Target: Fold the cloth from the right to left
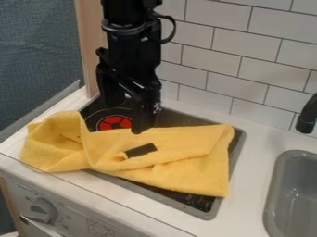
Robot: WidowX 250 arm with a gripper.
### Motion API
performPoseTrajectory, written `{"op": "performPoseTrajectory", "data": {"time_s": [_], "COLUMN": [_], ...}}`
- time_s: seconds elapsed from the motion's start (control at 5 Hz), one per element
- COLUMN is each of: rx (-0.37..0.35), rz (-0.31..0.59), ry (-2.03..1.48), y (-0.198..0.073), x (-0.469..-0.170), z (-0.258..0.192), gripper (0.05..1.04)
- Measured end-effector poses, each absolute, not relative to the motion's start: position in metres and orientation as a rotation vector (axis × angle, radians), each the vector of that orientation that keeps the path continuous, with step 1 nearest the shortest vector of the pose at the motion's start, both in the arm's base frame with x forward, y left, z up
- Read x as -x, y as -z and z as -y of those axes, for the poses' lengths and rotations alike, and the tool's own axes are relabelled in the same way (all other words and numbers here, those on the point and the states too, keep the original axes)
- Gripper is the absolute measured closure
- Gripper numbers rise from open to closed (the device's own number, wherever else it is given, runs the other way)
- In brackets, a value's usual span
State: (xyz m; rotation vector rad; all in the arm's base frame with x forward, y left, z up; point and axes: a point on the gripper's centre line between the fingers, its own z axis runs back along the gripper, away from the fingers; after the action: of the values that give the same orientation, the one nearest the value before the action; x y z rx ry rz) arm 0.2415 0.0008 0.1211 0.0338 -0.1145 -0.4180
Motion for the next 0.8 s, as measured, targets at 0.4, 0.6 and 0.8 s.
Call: {"op": "performPoseTrajectory", "data": {"time_s": [0.4, 0.6, 0.8], "rx": [-0.009, -0.002, 0.0], "rz": [0.078, 0.053, 0.045], "ry": [0.403, 0.432, 0.38], "y": [-0.113, -0.107, -0.1], "x": [-0.244, -0.255, -0.265], "z": [0.014, 0.038, 0.058], "gripper": [0.085, 0.085, 0.085]}}
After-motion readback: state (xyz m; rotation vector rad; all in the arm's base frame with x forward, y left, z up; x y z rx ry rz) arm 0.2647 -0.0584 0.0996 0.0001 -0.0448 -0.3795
